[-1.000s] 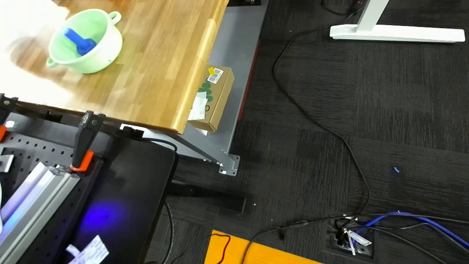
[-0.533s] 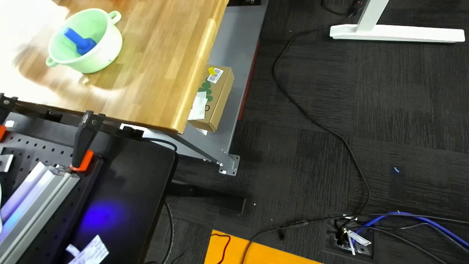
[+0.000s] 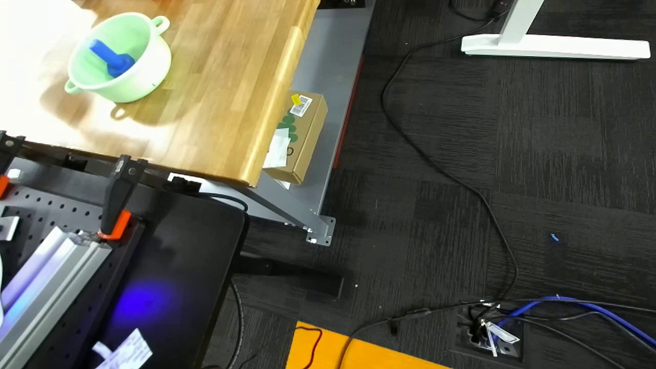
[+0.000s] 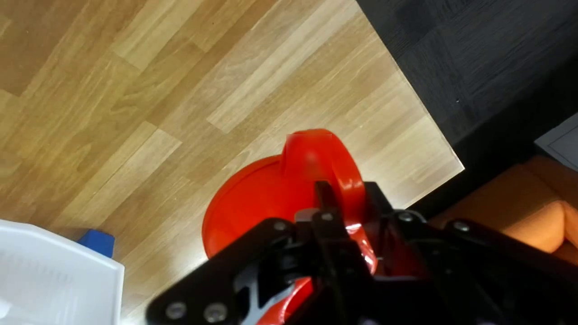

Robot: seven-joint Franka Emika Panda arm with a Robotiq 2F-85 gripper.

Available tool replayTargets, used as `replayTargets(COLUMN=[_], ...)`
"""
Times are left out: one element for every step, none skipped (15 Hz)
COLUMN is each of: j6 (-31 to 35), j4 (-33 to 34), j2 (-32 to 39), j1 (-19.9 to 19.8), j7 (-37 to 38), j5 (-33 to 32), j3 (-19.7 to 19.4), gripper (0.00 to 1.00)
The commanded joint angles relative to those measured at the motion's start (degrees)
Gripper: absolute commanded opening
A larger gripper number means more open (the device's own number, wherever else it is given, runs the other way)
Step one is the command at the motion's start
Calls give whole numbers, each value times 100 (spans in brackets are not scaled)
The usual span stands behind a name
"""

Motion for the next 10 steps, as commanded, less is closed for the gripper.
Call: replayTargets(j6=[410, 468, 531, 595, 610, 601, 592, 575, 573, 571], j4=[-76, -108, -106, -99, -94, -92, -90, -89, -87, -87], j2=[-233, -333, -386, -418, -463, -507, -534, -575, -597, -613], j1=[203, 265, 304, 334, 347, 341, 321, 287, 242, 188], j7=[-654, -877, -1122, -1393, -1638, -1962, -2264, -2633, -2979, -3338], j5=[1349, 1824, 2272, 2755, 3252, 3747, 4198, 4711, 5189, 5693], j3=[104, 121, 140, 162, 191, 224, 254, 300, 342, 378], gripper=[5, 5, 5, 5, 5, 5, 5, 5, 5, 5])
